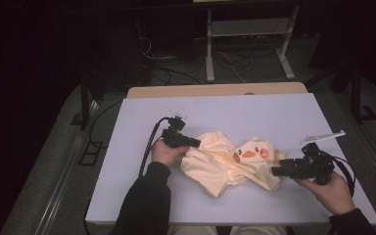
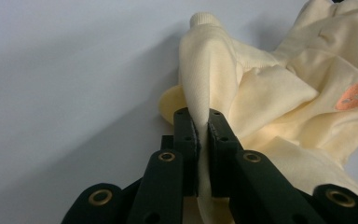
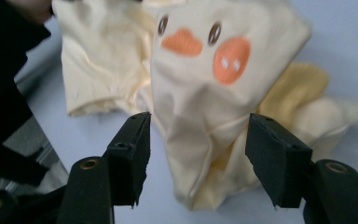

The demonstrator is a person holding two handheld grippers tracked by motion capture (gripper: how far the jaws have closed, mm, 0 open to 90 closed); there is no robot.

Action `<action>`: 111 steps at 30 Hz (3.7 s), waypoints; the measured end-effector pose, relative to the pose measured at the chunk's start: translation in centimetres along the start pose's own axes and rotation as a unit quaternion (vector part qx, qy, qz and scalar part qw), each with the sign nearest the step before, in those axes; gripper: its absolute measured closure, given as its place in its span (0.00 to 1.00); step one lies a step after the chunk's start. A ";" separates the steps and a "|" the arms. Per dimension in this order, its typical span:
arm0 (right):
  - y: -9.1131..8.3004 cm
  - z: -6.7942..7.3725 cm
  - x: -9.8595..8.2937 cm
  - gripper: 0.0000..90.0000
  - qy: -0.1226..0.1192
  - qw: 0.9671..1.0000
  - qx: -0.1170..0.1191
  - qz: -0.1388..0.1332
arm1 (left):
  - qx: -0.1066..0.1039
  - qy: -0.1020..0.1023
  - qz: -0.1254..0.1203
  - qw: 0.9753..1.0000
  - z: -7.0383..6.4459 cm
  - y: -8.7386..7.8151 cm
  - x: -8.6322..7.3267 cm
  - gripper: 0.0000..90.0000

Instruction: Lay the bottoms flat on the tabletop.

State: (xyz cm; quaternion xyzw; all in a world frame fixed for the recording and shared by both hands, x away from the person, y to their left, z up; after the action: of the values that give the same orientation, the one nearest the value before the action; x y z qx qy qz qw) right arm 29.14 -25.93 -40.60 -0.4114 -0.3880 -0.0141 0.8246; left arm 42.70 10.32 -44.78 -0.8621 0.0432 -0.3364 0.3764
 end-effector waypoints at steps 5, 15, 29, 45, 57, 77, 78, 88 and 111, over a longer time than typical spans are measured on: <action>0.1 -0.6 1.6 0.40 0.010 1.000 -0.009 -0.016 | 0.001 0.005 -0.009 1.000 -0.3 -0.2 0.2 0.93; 3.3 -2.4 2.8 0.44 0.043 0.997 -0.063 0.033 | 0.002 0.017 -0.019 1.000 -0.8 -0.8 0.2 0.93; 4.4 -3.1 2.8 0.91 0.021 0.998 -0.051 0.023 | -0.002 0.011 -0.061 0.998 -0.5 -1.1 -1.0 0.93; 3.9 -3.7 10.1 0.91 -0.016 0.997 -0.077 0.001 | 0.028 0.010 -0.136 0.990 -0.7 -6.0 2.2 0.93; 3.9 -5.4 15.4 0.91 -0.022 0.996 -0.081 -0.025 | 0.057 -0.017 -0.200 0.978 1.1 -8.6 4.1 0.93; 10.7 -10.6 15.2 0.90 0.040 0.996 -0.082 -0.003 | 0.093 -0.040 -0.180 0.978 5.0 -5.9 5.2 0.93; 10.8 -10.8 15.3 0.90 0.044 0.996 -0.081 -0.004 | 0.092 -0.039 -0.178 0.979 5.1 -5.8 5.3 0.93; 11.6 -11.6 16.4 0.90 0.042 0.994 -0.101 -0.015 | 0.080 -0.055 -0.180 0.979 5.7 -5.0 6.7 0.93; 11.4 -13.1 19.0 0.90 0.041 0.990 -0.137 0.009 | 0.123 -0.066 -0.144 0.980 6.5 -1.5 7.2 0.92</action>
State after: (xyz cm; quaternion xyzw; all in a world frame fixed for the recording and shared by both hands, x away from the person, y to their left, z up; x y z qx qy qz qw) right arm 54.59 -21.77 -40.56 -0.5233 -0.3443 -0.0772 0.7757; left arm 51.96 13.06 -43.01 -0.8268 -0.1484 -0.3323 0.4289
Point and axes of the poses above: each handheld gripper's, and its own axes: y roughly forward along the jaws, x roughly out of its top, z roughly to its left, the point moved 3 cm from there along y, roughly forward along the jaws, and after that the axes turned 5 degrees about -y, right-handed, at the moved point
